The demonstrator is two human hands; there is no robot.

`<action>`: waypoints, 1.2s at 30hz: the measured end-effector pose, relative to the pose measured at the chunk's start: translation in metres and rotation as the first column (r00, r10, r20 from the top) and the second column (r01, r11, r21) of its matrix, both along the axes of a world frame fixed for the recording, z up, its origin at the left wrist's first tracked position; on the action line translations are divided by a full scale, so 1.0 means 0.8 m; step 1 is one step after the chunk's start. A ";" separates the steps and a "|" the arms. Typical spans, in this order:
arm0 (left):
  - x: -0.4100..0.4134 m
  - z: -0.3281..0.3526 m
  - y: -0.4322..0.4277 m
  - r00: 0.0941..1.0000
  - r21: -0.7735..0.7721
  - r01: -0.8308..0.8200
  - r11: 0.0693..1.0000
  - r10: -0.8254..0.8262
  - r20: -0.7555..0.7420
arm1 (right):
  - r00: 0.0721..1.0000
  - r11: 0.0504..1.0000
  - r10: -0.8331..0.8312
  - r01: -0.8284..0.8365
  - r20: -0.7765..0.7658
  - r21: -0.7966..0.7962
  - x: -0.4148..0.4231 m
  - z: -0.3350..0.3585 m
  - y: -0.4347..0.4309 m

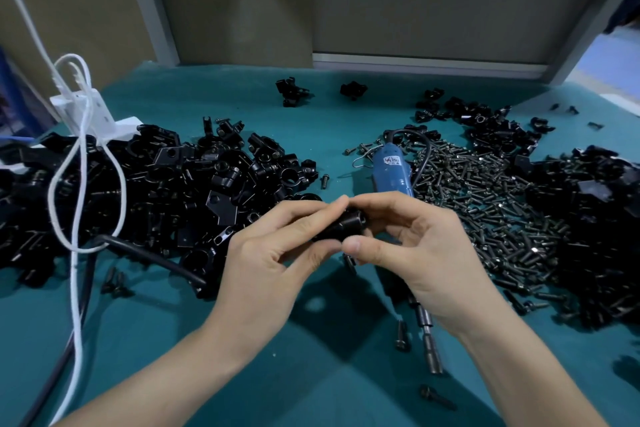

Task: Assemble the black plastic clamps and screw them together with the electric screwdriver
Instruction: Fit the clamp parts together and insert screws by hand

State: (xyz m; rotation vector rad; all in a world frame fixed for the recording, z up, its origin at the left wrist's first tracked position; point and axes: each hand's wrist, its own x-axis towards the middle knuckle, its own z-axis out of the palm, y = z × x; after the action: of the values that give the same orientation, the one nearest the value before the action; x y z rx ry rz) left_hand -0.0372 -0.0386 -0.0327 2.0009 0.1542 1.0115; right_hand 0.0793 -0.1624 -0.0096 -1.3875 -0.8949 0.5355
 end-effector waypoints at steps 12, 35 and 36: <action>0.000 -0.012 -0.002 0.996 -0.271 0.014 0.963 -0.036 -0.076 | 0.997 0.976 0.036 -0.019 0.074 -0.215 0.019 -0.004 -0.004; 0.010 -0.015 -0.007 0.972 -0.670 0.101 0.735 -0.217 -0.091 | 0.994 0.944 0.097 -0.107 -0.047 -0.312 0.034 -0.001 -0.011; 0.011 -0.015 -0.008 0.971 -0.681 0.110 0.724 -0.224 -0.081 | 0.994 0.945 0.096 -0.109 -0.057 -0.309 0.035 -0.001 -0.012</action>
State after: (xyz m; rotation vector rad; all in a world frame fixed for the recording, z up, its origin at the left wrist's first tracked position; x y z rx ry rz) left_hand -0.0282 -0.0450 -0.0450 1.3795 0.3656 0.5540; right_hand 0.1070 -0.1720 -0.0101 -1.6141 -0.8789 0.8100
